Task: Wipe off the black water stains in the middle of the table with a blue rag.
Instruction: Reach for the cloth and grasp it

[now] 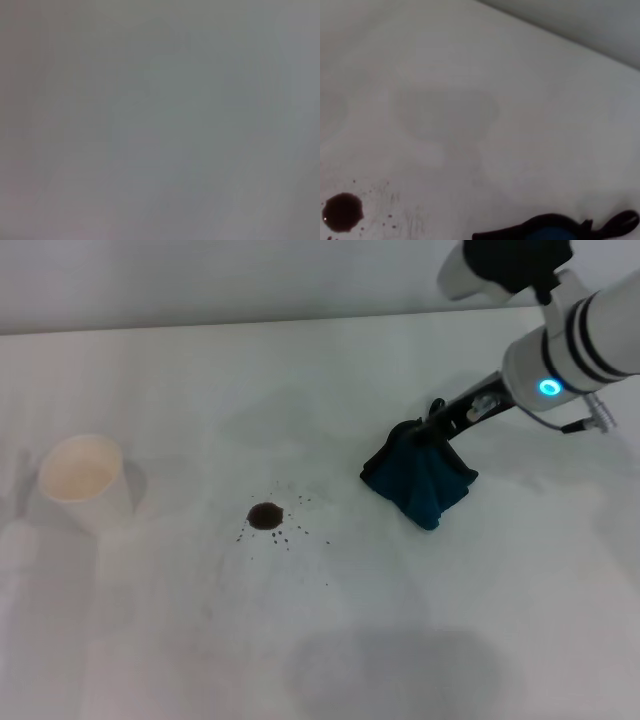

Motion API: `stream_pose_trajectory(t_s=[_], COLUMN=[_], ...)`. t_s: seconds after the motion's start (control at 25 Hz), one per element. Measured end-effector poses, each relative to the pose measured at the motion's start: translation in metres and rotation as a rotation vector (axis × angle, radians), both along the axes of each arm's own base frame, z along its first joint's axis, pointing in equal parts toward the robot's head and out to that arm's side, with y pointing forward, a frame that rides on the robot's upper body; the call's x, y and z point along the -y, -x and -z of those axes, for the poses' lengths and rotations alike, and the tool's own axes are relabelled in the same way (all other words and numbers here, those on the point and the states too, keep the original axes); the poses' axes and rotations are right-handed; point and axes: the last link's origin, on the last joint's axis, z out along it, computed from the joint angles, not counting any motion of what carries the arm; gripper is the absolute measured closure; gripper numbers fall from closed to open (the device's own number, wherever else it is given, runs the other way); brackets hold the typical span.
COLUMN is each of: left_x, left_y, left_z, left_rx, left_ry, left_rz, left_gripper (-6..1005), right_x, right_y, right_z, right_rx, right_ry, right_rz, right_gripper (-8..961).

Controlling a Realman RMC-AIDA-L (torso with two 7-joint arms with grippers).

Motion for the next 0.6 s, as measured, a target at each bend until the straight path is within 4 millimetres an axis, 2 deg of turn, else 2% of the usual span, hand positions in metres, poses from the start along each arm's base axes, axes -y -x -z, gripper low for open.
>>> stream_pose_trajectory(t_s=[0.6], left_x=[-0.016], left_y=[-0.009], left_z=[-0.001], left_rx=[0.0], left_ry=[0.014], left_rz=[0.025], left_gripper=[107], right_x=[-0.004], right_y=[-0.012], right_z=[0.027], right_rx=[-0.06], right_ry=[0.008], right_rz=[0.115], right_gripper=[189])
